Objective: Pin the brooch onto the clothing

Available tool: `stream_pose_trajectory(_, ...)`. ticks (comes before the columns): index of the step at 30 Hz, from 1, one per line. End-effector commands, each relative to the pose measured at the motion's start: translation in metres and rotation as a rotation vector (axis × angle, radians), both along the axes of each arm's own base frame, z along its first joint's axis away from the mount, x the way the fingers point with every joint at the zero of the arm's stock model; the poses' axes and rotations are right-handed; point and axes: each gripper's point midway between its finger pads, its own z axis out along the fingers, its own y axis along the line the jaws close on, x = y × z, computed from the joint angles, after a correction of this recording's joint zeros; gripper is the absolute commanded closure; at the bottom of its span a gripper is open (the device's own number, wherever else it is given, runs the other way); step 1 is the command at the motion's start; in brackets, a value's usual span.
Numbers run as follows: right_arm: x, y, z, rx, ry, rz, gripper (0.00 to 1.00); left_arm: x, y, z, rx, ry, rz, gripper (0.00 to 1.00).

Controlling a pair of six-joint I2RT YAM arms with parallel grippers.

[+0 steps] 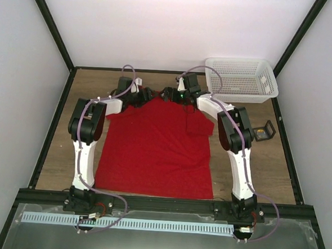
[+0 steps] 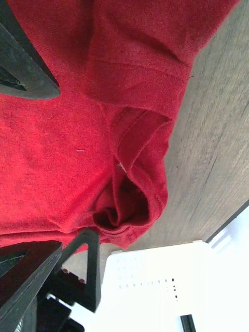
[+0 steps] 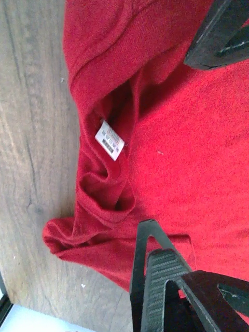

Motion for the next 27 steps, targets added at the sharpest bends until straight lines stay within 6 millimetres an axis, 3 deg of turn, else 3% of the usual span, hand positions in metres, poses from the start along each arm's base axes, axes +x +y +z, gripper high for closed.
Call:
stream_pose_trajectory(1, 0.006, 0.004, -0.007, 0.021, 0.024, 0.005, 0.0, 0.02, -0.001, 0.011, -0.049, -0.043, 0.017, 0.25)
stream_pose_trajectory(7, 0.033, -0.002, -0.018, -0.049, -0.029, -0.026, 0.0, 0.054, 0.009, 0.005, -0.086, -0.047, 0.044, 0.25)
stream_pose_trajectory(13, 0.079, -0.023, -0.028, -0.126, -0.115, -0.083, 0.0, 0.1, 0.026, -0.001, -0.04, -0.097, 0.059, 0.24)
stream_pose_trajectory(16, 0.105, -0.028, -0.013, -0.149, -0.222, -0.094, 0.0, 0.128, 0.043, 0.026, -0.008, -0.168, 0.071, 0.24)
stream_pose_trajectory(19, 0.127, -0.022, 0.002, -0.167, -0.357, -0.063, 0.0, 0.141, 0.057, 0.07, 0.081, -0.257, 0.077, 0.22)
stream_pose_trajectory(23, 0.151, -0.023, 0.03, -0.218, -0.499, -0.077, 0.0, 0.128, 0.073, 0.115, 0.235, -0.326, 0.09, 0.15)
stream_pose_trajectory(27, 0.15, -0.024, 0.064, -0.22, -0.546, -0.077, 0.0, 0.094, 0.092, 0.128, 0.357, -0.3, 0.118, 0.11)
